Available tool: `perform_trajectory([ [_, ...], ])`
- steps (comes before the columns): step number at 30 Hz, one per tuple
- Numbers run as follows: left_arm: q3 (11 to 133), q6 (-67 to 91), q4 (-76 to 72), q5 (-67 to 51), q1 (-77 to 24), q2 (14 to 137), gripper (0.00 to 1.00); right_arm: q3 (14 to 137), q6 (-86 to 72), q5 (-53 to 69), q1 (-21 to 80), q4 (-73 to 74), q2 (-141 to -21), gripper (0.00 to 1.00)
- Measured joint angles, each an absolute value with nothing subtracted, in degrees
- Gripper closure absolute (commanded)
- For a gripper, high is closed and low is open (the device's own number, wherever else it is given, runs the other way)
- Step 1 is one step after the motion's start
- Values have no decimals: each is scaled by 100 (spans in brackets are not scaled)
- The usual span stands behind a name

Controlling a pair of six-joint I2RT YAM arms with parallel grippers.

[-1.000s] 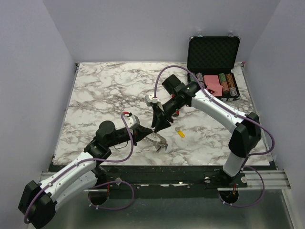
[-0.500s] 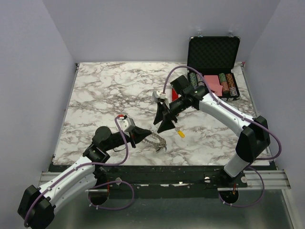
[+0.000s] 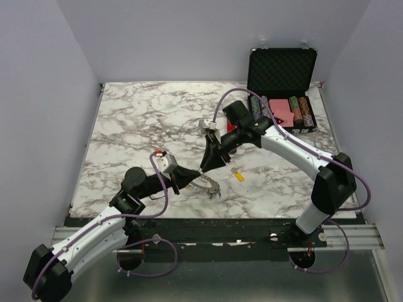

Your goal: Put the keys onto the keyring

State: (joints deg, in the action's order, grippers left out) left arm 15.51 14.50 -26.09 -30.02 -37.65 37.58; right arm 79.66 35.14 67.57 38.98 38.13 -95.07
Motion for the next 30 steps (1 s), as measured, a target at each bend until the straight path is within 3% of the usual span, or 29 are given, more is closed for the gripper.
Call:
perform_trajectory([
  [11, 1551, 1468, -2606, -2849, -3765, 3701, 100, 7961, 3623, 6775, 4016, 3828, -9507, 83],
  [14, 1551, 1472, -2604, -2823, -3765, 3675, 100, 7961, 3701, 6768, 4064, 3850, -9509, 100],
  [22, 1522, 1564, -2556, -2753, -3765, 3607, 100, 7961, 3813, 6733, 4097, 3885, -9520, 100],
  [24, 1514, 1597, -2530, -2722, -3769, 3566, 88, 7964, 3824, 6722, 4110, 3892, -9520, 100],
  [27, 1509, 1638, -2445, -2611, -3802, 3459, 54, 8005, 3953, 6711, 4132, 3986, -9520, 100],
  [30, 1507, 1717, -2421, -2408, -3800, 3249, 38, 8029, 4058, 6652, 4132, 4134, -9520, 100],
])
